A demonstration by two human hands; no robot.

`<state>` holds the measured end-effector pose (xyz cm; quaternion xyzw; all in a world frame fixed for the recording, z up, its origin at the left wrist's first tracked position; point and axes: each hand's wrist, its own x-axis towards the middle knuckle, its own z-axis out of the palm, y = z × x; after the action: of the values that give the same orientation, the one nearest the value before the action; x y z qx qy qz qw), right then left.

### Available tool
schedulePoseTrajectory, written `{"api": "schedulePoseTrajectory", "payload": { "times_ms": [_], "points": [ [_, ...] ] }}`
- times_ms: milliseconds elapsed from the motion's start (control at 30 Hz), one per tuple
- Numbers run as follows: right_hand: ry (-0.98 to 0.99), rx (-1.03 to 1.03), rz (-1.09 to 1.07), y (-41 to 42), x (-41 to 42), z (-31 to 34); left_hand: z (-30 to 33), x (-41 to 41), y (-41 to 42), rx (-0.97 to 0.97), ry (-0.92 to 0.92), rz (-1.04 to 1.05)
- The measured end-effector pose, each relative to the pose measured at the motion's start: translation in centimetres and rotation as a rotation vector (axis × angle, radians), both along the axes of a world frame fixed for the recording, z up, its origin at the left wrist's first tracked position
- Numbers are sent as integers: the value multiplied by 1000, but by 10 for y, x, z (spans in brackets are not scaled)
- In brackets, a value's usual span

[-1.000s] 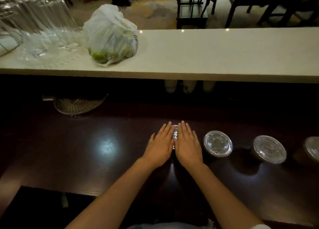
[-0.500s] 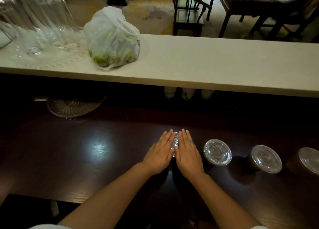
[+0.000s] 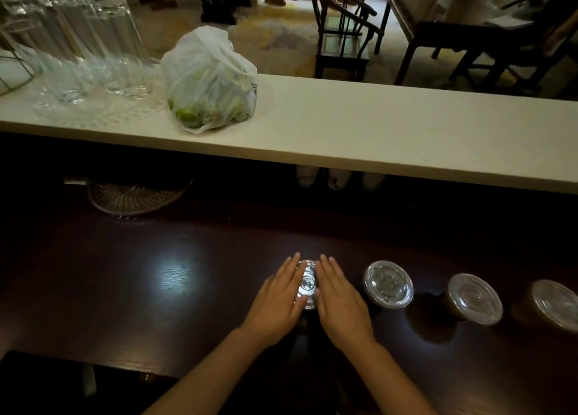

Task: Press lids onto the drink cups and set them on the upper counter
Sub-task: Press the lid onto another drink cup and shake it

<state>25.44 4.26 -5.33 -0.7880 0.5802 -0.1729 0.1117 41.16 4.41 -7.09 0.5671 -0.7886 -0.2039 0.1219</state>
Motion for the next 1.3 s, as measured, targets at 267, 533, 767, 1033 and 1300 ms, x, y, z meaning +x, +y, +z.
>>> {"api": "schedulePoseTrajectory", "payload": {
  "times_ms": [267,533,767,1033,1300],
  "points": [
    [-16,106,48,4,0,-28,-4,-4,0,39,15,29],
    [25,59,124,0,-11,-14,9,2,1,59,32,-38],
    [-33,-278,330,3,-27,-12,8,10,-3,-5,-18,-141],
    [35,-439,499,-9,-27,2,7,-1,5,70,355,94],
    [-52,-319,470,-21,-26,15,11,-24,30,573,1332,774]
  ]
}}
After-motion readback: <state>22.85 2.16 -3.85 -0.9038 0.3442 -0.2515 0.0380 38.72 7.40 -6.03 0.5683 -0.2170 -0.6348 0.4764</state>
